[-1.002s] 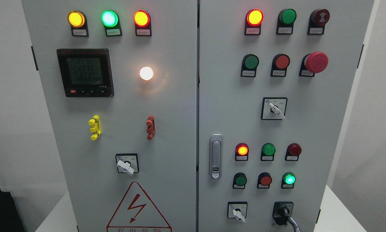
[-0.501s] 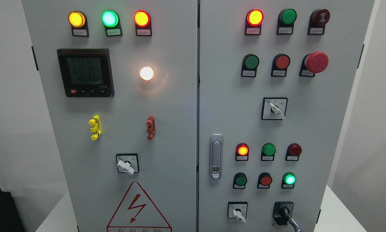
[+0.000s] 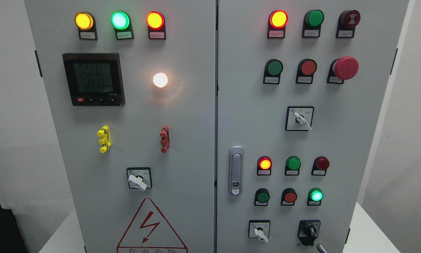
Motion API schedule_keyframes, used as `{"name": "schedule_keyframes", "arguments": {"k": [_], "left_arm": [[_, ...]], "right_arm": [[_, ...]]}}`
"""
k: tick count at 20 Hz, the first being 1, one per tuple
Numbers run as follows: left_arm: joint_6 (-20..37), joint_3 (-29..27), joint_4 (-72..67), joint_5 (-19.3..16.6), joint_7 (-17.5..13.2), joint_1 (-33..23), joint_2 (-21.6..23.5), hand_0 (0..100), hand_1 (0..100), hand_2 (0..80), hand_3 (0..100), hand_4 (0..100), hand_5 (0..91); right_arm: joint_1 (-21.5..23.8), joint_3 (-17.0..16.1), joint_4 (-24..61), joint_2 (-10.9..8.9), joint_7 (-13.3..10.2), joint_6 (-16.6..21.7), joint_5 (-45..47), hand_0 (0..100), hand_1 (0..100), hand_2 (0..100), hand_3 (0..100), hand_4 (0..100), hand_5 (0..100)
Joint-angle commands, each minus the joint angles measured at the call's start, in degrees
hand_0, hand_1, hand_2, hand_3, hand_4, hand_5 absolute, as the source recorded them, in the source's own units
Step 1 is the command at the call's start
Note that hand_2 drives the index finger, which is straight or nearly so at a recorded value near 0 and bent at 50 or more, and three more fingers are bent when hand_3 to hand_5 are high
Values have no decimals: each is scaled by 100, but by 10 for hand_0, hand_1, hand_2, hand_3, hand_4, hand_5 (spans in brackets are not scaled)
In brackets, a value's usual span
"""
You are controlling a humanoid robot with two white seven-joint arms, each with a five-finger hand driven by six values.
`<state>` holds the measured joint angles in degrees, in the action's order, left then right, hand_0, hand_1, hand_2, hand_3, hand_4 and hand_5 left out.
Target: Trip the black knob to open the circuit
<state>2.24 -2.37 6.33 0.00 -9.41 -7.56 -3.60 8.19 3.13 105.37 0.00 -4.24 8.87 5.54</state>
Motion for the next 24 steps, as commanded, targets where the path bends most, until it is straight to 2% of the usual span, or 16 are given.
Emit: {"name": "schedule_keyframes", "arguments": {"k": [1,2,4,5,7,10,12,15,16,18,20,24], "left_arm": [[4,0,0,-132,1,0,0,120,389,0,0,0,0],[4,0,0,-132,1,0,0,120,389,0,0,0,0],[4,0,0,-132,1,0,0,120,389,0,0,0,0],[4,0,0,-132,1,0,0,120,389,0,0,0,0],[-4,0,0,-132,1,0,0,120,389,0,0,0,0],[4,0,0,-132,1,0,0,120,389,0,0,0,0],[4,0,0,-132,1,0,0,120,389,0,0,0,0],[-4,0,0,-132,1,0,0,120,389,0,0,0,0],[4,0,0,-132,1,0,0,120,389,0,0,0,0],[-4,0,0,-132,1,0,0,120,389,0,0,0,0],[4,0,0,-132,1,0,0,120,389,0,0,0,0],[4,0,0,-132,1,0,0,120,389,0,0,0,0]], "right_arm": [[305,-5,379,70,20,19,0,0,0,0,958,794,765],[349,-5,405,70,20,36,0,0,0,0,947,776,756],[437,-5,441,70,29,54,0,0,0,0,764,625,650],[464,-5,450,79,38,54,0,0,0,0,733,594,616],[534,-5,493,88,55,97,0,0,0,0,521,428,468],[631,-5,494,88,73,176,0,0,0,0,412,345,411],[683,-5,502,88,90,186,0,0,0,0,276,245,335],[754,-5,537,97,134,229,0,0,0,0,135,109,205],[754,-5,538,97,134,247,0,0,0,0,115,92,178],[780,4,529,97,143,273,0,0,0,0,50,15,60],[824,13,538,88,143,326,0,0,0,0,18,0,0],[877,30,546,88,152,353,0,0,0,0,0,0,0]]}}
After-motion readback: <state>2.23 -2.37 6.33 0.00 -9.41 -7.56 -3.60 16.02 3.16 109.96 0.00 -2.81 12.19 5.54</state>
